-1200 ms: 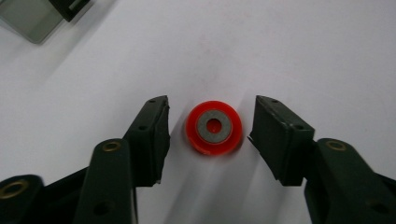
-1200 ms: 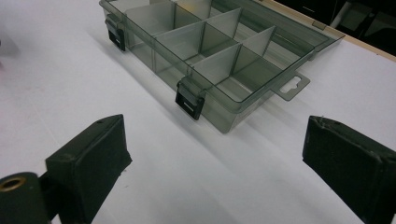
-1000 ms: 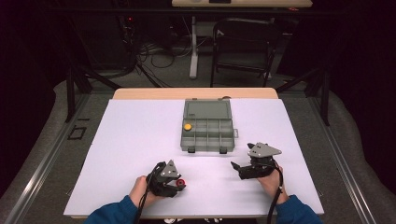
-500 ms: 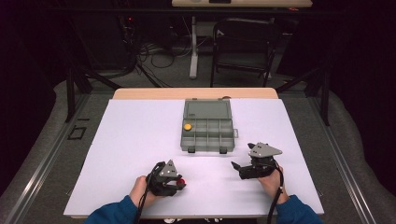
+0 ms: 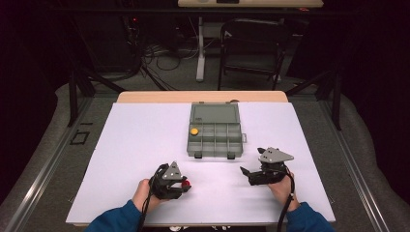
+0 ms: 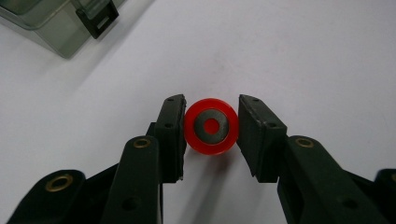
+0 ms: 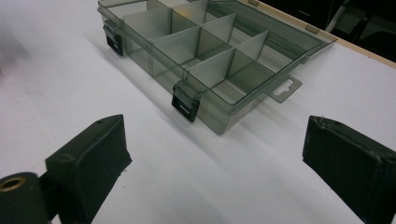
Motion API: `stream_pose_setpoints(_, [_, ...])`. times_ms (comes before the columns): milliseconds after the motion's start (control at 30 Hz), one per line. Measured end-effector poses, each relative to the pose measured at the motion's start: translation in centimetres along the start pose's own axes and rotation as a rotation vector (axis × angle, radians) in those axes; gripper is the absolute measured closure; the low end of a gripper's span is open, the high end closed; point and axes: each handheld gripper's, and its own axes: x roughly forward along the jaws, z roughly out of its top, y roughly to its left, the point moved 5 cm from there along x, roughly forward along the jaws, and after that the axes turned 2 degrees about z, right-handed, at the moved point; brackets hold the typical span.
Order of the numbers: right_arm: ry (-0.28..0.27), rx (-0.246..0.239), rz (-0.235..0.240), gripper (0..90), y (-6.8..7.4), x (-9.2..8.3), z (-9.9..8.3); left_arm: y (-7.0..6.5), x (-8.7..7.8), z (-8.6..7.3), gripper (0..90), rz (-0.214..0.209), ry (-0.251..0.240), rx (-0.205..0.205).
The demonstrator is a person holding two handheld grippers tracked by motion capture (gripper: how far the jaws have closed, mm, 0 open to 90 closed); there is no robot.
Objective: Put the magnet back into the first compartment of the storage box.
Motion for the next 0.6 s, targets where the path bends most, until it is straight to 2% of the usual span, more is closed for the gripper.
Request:
stream_pose_setpoints(300, [-0.004, 0.004, -0.003, 5.7, -0.1, -0.1, 0.1, 0.7, -0.3, 0.6, 62.7, 0.022, -0.011, -0.009])
stream_pose_setpoints(600, [-0.006, 0.004, -0.007, 5.5, -0.2, -0.2, 0.1, 1.8, -0.8, 1.7, 62.7, 0.046, -0.02, 0.002])
